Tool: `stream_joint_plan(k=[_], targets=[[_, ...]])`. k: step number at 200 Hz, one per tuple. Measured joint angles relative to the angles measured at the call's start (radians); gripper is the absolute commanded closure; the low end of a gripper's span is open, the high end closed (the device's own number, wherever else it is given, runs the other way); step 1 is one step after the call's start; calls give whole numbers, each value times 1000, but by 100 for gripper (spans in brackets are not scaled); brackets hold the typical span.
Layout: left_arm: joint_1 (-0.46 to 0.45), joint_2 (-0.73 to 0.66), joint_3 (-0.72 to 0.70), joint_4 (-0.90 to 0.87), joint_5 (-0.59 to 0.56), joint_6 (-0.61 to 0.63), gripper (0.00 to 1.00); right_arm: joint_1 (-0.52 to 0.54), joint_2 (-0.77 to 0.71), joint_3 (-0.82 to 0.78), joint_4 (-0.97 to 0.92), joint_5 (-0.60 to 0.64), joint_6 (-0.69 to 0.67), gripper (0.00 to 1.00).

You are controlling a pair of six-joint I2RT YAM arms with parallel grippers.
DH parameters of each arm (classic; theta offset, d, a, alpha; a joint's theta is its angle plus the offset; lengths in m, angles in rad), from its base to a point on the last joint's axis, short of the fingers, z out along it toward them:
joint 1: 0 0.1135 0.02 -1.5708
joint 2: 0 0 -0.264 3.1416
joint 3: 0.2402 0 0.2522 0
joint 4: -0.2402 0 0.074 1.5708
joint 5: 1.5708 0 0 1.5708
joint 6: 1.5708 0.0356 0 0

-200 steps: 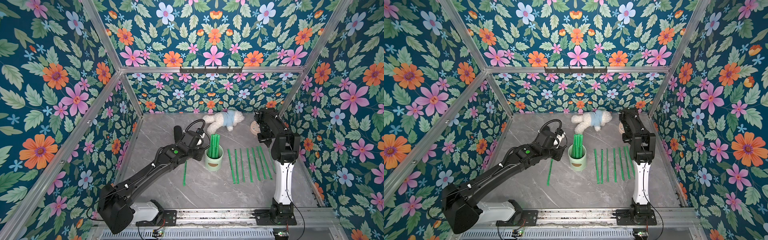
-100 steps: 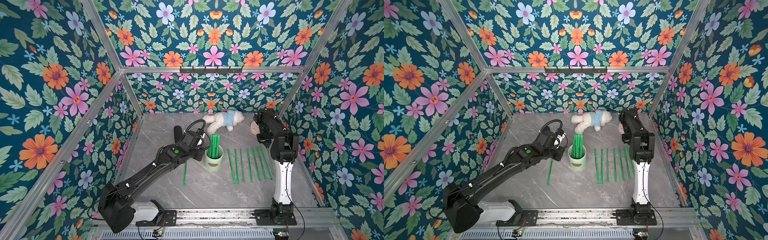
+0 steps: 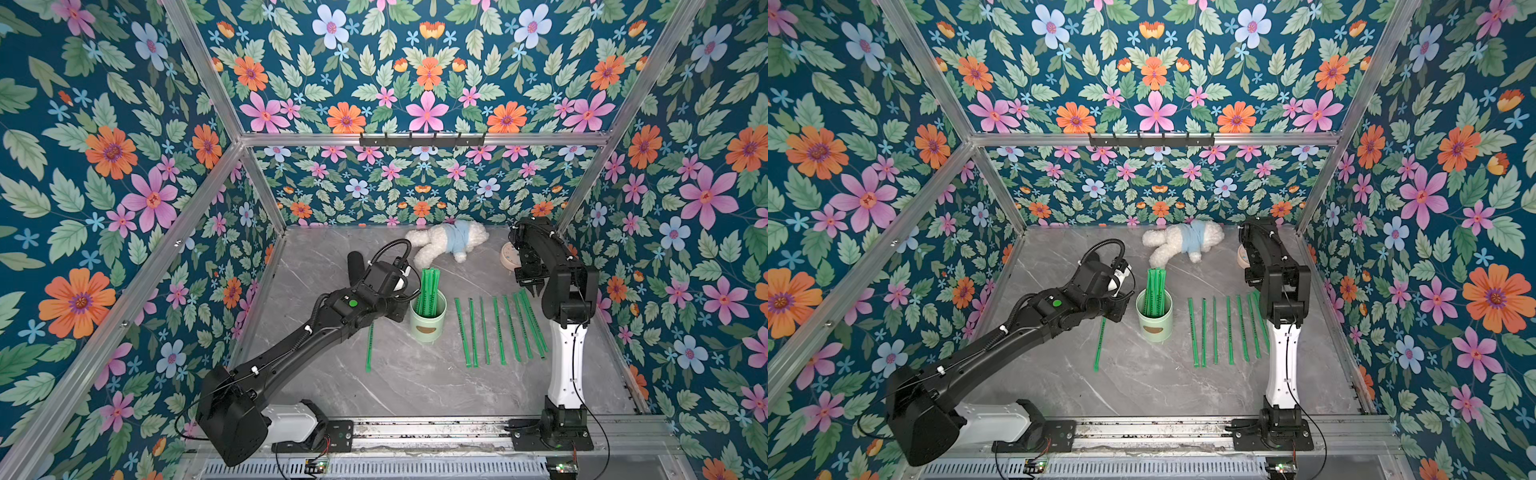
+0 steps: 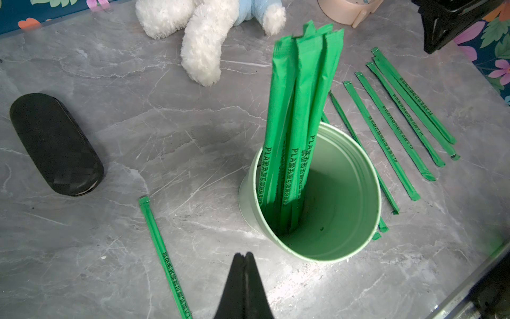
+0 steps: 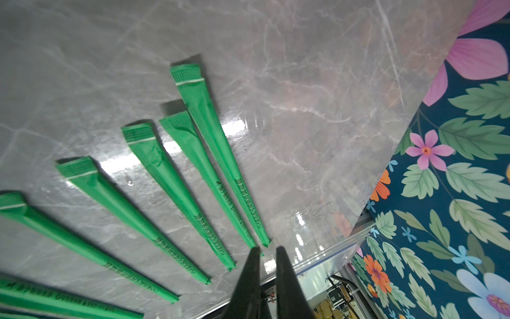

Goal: Take the straws out of the storage container
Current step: Place the straw at the center of the board, then pick up the straw from the container.

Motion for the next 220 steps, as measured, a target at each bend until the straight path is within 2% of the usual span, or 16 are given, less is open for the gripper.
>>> stream_joint_plan(k=[33,67,92,123,145,179,220], targets=[[0,0,0,0,-7,0,100,1,-67,-44,23,-42,0,85],[0,-1,0,0,-18,0,100,39,-267,-180,115,-116,0,85],[0,-6,0,0,-26,0,100,129,-470,-341,232,-197,0,85],[0,-18,-3,2,-32,0,100,292,-744,-563,434,-318,33,80],[0,-35,-13,9,-35,0,100,370,-873,-653,564,-402,86,79],[0,-49,-21,16,-42,0,100,511,-888,-657,693,-472,130,78],[0,-46,-22,20,-53,0,100,612,-777,-594,748,-472,138,78]])
